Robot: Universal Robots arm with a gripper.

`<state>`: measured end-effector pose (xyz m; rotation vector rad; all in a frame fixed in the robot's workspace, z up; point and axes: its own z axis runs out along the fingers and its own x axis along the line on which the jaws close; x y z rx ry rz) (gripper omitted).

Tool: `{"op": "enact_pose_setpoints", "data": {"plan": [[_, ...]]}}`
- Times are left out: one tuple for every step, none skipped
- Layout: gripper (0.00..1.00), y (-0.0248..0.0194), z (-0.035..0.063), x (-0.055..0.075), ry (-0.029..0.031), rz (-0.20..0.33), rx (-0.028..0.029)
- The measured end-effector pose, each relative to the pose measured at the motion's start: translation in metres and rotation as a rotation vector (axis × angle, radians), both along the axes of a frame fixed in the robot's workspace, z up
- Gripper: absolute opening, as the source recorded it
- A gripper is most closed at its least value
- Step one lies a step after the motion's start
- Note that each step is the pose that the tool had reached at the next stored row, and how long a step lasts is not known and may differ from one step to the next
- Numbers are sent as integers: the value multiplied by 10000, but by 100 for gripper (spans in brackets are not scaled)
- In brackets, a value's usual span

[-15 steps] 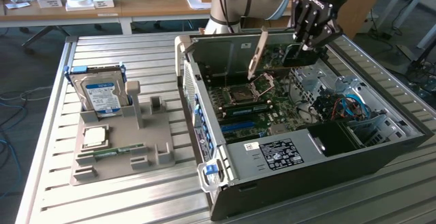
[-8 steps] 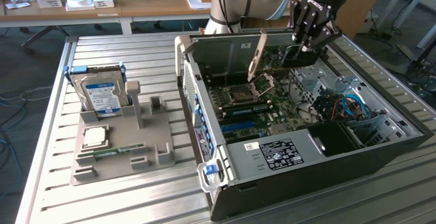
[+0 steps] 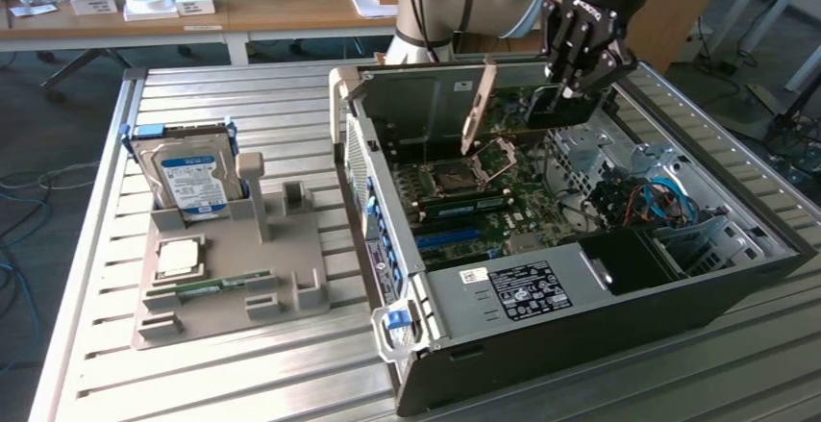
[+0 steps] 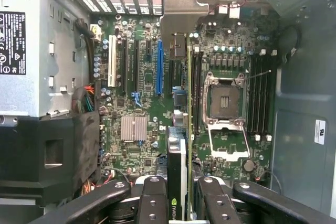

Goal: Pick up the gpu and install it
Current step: 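Insert the gpu into the slot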

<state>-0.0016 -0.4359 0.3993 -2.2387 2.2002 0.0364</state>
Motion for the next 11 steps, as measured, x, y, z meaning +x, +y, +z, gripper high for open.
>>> {"op": "enact_pose_setpoints", "data": {"plan": [[27,0,0,-6,0,0,0],[27,1,0,-11,0,0,0],[27,1,-1,-13,0,0,0],[27,1,-1,-14,0,1,0],[27,1,0,-15,0,0,0],[27,1,-1,-15,0,0,0],[27,1,0,-15,0,0,0],[27,1,-1,-16,0,0,0],[27,1,-1,-19,0,-2,0],[27,1,0,-23,0,-3,0],[27,1,-1,-28,0,0,0]]}}
